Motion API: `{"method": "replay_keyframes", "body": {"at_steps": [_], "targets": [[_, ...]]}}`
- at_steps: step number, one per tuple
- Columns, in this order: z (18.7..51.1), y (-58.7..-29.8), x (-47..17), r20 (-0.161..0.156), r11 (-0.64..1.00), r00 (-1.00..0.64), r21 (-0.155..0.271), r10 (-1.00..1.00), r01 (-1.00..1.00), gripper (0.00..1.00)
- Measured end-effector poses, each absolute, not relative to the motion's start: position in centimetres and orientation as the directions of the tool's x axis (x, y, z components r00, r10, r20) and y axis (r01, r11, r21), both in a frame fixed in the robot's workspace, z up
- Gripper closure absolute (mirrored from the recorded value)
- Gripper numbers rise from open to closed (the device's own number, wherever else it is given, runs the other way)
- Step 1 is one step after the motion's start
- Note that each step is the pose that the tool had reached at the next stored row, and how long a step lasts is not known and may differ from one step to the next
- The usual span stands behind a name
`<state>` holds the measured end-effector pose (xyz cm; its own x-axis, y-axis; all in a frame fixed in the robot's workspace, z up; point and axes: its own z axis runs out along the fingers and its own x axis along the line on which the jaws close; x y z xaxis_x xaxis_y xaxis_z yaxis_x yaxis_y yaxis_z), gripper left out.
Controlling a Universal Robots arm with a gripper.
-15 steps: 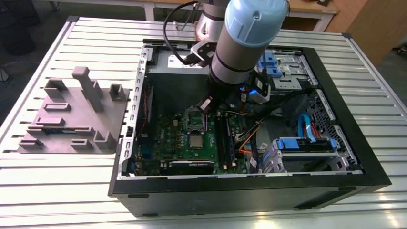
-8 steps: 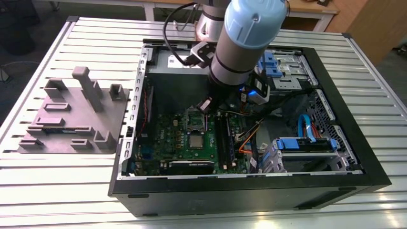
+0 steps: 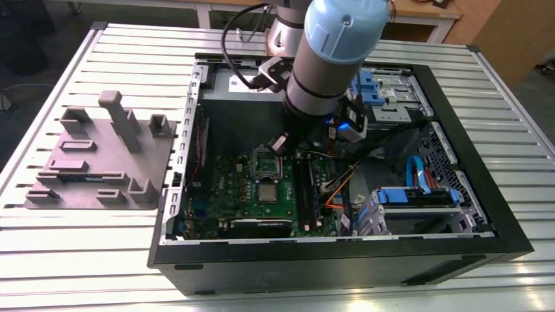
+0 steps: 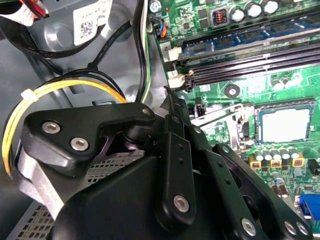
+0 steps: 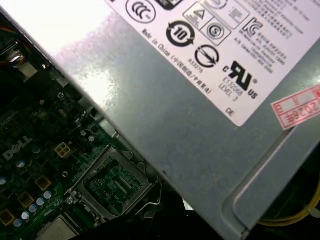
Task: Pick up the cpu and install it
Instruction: 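Close the cpu cover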
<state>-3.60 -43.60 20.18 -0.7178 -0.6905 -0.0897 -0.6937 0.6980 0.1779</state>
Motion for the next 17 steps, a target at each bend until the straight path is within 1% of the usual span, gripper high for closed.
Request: {"method": "replay_keyframes", "body": {"at_steps": [4,9,17], "targets": [[20.7,-43.6,-3.6,-0.081,0.7,-0.718,0.169,-0.691,-0.694,0.9],[21.4,-43.6,-3.6,-0.062,0.703,-0.717,0.151,-0.695,-0.695,0.9],[22.2,-43.6,-3.7,-0.051,0.69,-0.701,0.139,-0.712,-0.711,0.9]]}}
